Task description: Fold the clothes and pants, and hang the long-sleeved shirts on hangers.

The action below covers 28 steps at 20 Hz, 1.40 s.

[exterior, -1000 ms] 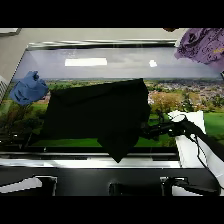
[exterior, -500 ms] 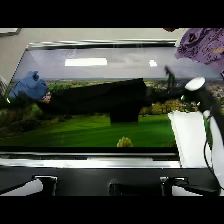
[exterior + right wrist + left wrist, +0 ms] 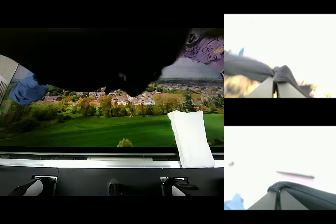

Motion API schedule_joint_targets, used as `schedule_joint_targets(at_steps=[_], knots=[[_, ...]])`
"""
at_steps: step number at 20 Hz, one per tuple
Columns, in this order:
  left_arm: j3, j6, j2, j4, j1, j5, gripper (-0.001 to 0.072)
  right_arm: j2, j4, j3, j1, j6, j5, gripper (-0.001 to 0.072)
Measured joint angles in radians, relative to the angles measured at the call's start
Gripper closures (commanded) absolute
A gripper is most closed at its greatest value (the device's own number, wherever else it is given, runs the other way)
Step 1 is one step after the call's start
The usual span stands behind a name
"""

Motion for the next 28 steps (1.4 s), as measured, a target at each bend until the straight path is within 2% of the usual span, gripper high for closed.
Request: schedule_joint_targets(at_steps=[5,10,16,22,26,28], knots=[[-0.002,-0.098,0.148,0.177,-0.003,-0.01,0.0696,0.167,-0.123,0.04,0.0,0.094,-0.065,0.0688],[-0.077,-0.142,0.157,0.22,-0.004,-0.032,0.0695,0.127,-0.156,0.033,0.001,0.149,-0.087,0.0687],[-0.296,-0.082,-0.042,0.177,-0.077,-0.005,0.0695,-0.209,-0.154,0.011,0.001,0.175,-0.032,0.0687],[-0.418,-0.047,-0.41,0.167,-0.156,0.175,0.0695,-0.639,-0.132,0.008,0.001,0.178,-0.042,0.0687],[-0.433,-0.043,-0.609,0.166,-0.19,0.307,0.0695,-0.815,-0.126,0.008,0.001,0.163,-0.104,0.0687],[-0.436,-0.047,-0.673,0.164,-0.2,0.324,0.0695,-0.862,-0.135,0.008,0.001,0.157,-0.127,0.0687]])
